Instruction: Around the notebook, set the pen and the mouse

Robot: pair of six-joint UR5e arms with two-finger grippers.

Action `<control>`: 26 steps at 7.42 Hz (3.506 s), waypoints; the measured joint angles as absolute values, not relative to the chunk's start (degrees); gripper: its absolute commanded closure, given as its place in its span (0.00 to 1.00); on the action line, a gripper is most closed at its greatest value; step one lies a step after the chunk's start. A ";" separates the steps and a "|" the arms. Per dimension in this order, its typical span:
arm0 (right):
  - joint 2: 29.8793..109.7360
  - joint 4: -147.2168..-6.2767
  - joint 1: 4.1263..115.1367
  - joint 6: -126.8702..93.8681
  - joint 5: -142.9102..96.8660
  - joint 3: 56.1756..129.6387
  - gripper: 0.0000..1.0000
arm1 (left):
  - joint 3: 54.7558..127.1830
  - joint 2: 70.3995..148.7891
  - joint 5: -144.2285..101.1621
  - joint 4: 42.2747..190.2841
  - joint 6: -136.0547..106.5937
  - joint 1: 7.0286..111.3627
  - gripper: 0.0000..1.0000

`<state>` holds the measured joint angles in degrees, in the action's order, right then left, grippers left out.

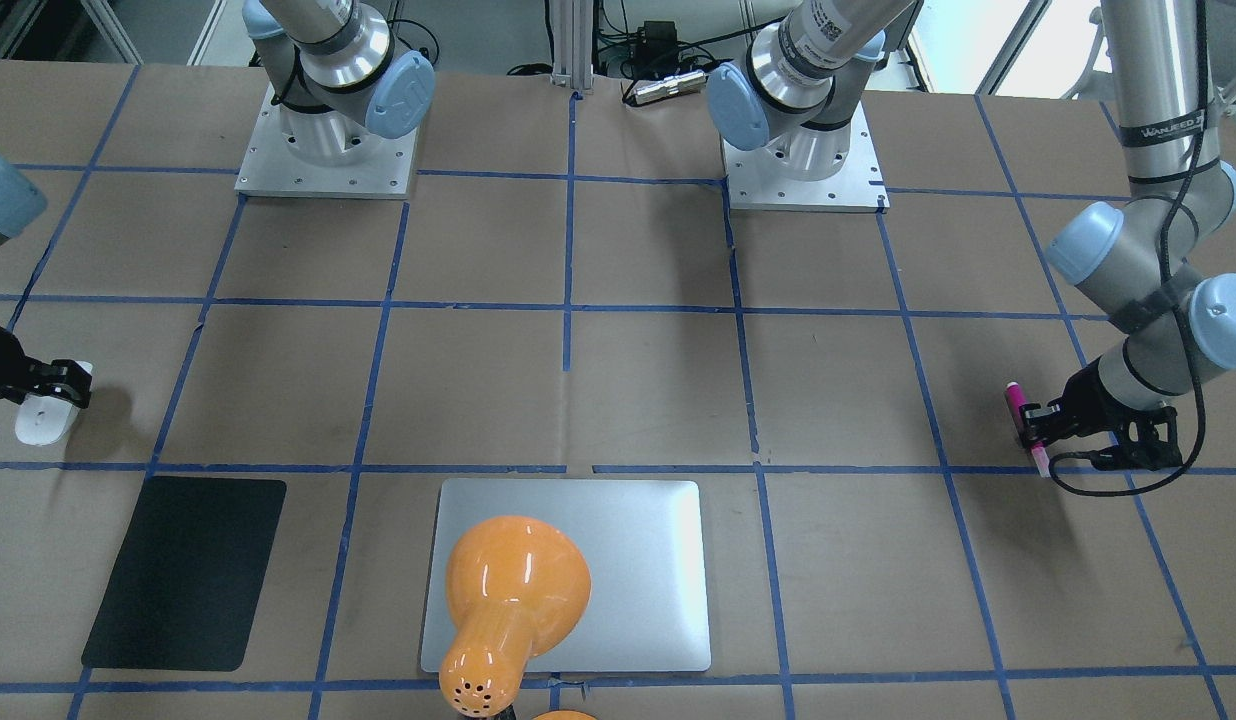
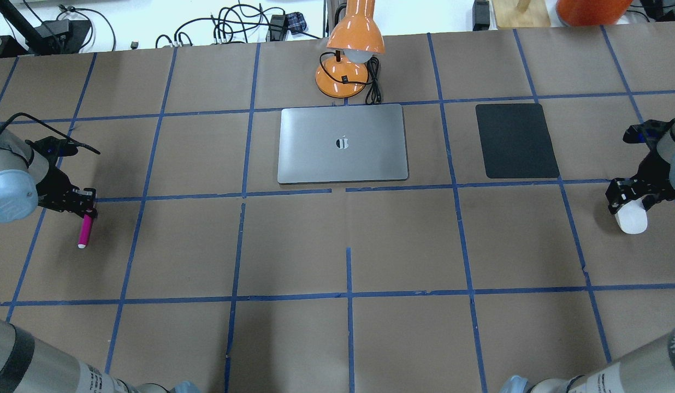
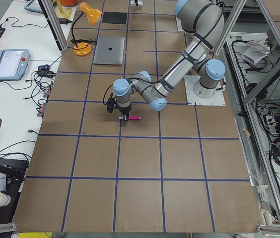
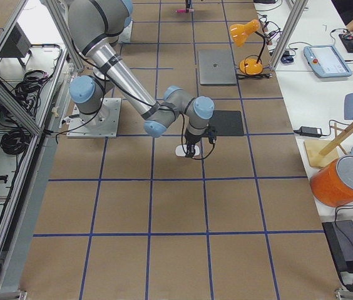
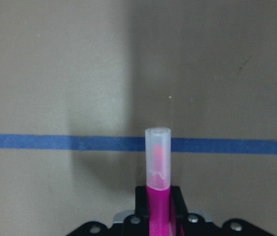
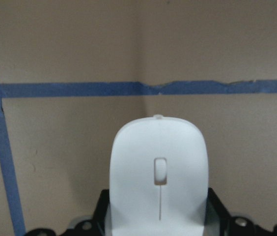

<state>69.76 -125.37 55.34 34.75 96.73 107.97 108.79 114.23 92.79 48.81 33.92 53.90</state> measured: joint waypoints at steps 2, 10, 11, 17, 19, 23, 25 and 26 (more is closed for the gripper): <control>69.77 -124.75 60.67 32.59 95.76 102.77 0.71 | 108.36 112.80 95.48 49.99 28.34 54.32 1.00; 57.53 -124.27 74.68 13.87 92.38 92.90 0.00 | 108.63 108.76 89.43 50.77 -13.58 68.48 1.00; 57.18 -124.33 74.70 13.63 92.34 92.87 0.00 | 108.78 108.23 89.10 50.79 -21.41 72.59 1.00; 66.13 -118.19 81.66 13.86 96.98 90.35 0.00 | 109.14 108.77 89.99 50.23 -66.85 97.74 1.00; 71.24 -110.48 83.17 12.87 94.53 90.41 0.00 | 108.96 109.47 89.72 49.82 -79.55 103.00 1.00; 84.75 -93.65 88.49 -0.60 90.15 90.57 0.00 | 108.25 111.35 89.47 48.88 -96.72 109.89 1.00; 87.51 -89.29 89.79 -4.48 89.56 88.58 0.00 | 107.88 112.58 89.45 48.11 -102.42 111.45 1.00; 87.24 -88.91 89.96 -5.03 89.88 87.74 0.00 | 107.31 113.27 89.42 47.68 -104.18 112.02 1.00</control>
<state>87.24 -88.91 89.96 -5.03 89.88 87.74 107.31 113.27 89.42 47.68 -104.18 112.02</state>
